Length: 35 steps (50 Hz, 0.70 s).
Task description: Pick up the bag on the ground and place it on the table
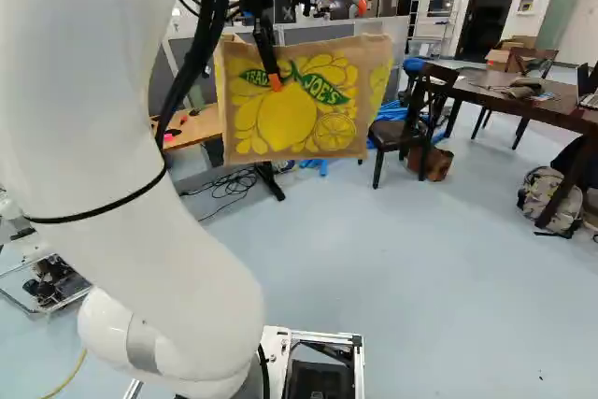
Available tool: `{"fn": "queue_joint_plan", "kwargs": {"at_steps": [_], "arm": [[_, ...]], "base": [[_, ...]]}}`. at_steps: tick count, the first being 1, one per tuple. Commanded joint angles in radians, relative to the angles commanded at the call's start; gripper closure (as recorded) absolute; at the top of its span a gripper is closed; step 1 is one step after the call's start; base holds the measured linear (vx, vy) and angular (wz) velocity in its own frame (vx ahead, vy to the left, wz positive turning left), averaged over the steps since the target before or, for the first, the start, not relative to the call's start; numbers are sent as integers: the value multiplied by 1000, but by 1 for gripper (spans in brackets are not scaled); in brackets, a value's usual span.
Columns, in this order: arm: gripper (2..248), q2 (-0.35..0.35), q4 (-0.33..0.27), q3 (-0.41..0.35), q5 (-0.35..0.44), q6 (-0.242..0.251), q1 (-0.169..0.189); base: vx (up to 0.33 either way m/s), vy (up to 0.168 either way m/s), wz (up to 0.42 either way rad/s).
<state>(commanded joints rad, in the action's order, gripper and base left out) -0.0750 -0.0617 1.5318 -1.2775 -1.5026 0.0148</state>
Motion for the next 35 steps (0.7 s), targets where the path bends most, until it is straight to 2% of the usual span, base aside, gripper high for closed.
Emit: {"fn": "queue_joint_plan", "kwargs": {"at_steps": [35], "arm": [[215, 10, 1, 106, -194, 0, -1]], "base": [[0, 0, 0]]}}
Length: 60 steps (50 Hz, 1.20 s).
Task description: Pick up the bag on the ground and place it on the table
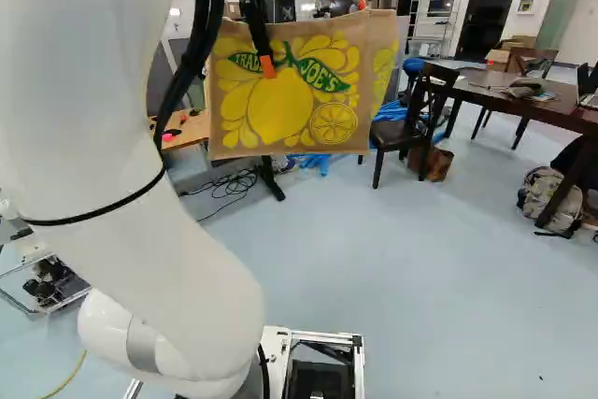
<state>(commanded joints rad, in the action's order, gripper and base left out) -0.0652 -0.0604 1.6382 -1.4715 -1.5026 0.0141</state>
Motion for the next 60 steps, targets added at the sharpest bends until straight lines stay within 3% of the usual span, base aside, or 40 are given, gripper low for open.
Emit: {"fn": "queue_joint_plan", "kwargs": {"at_steps": [60], "arm": [[215, -5, 0, 33, -8, 0, 0]], "base": [[0, 0, 0]]}}
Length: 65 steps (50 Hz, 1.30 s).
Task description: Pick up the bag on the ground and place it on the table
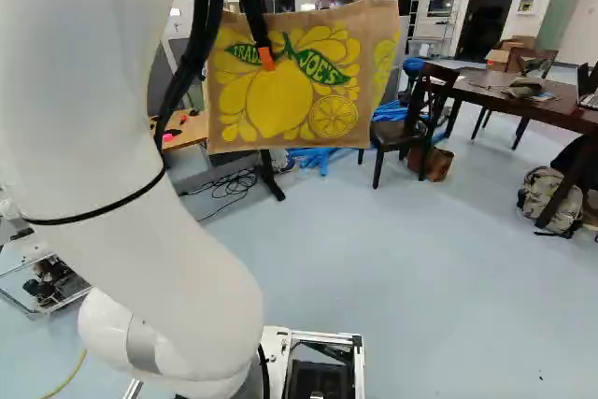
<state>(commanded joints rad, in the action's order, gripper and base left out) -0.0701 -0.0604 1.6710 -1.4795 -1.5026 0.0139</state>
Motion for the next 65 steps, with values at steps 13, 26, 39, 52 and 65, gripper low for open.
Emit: {"fn": "queue_joint_plan", "kwargs": {"at_steps": [13, 26, 39, 52, 65], "arm": [[215, 0, 0, 0, 0, 0, 0], [215, 0, 0, 0, 0, 0, 0], [215, 0, 0, 0, 0, 0, 0], [215, 0, 0, 0, 0, 0, 0], [215, 0, 0, 0, 0, 0, 0]], "base": [[12, 0, -1], [110, 1, -12], [164, 1, -17], [168, 0, -17], [168, -2, -19]]}}
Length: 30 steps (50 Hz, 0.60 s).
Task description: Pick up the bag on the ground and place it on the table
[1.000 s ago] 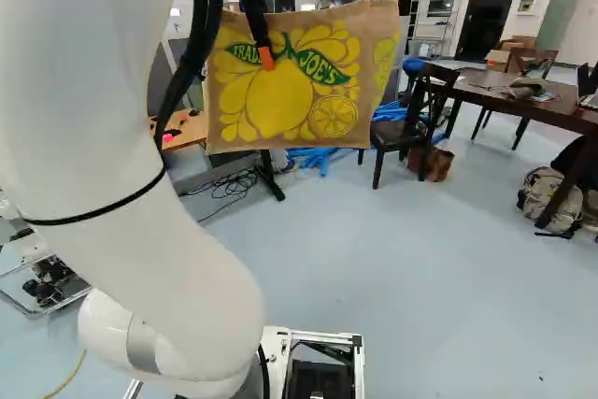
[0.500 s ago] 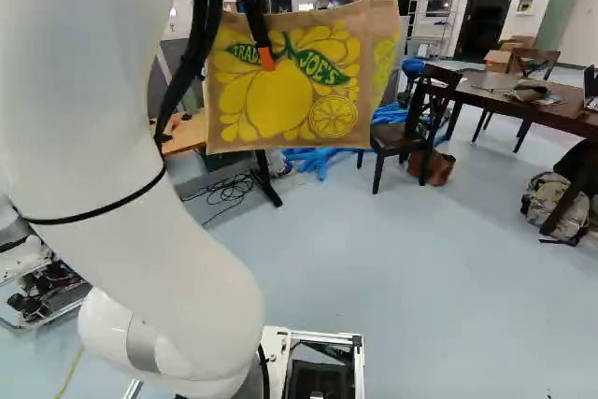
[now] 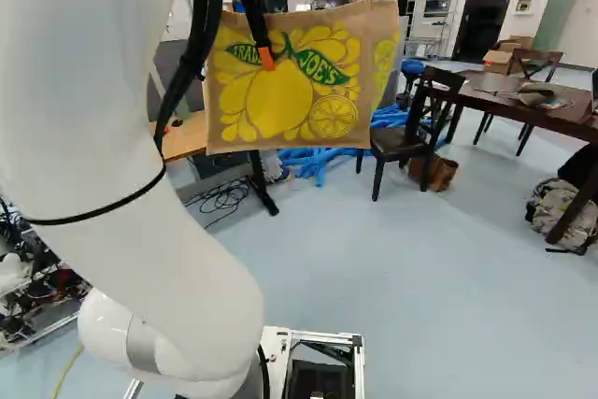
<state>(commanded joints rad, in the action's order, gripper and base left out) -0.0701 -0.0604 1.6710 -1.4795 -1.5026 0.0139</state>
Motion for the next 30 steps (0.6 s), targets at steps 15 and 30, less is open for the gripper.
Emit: {"fn": "queue_joint_plan", "kwargs": {"at_steps": [15, 30], "arm": [[215, 0, 0, 0, 0, 0, 0], [215, 0, 0, 0, 0, 0, 0]], "base": [[175, 2, -9], [189, 42, 186]]}}
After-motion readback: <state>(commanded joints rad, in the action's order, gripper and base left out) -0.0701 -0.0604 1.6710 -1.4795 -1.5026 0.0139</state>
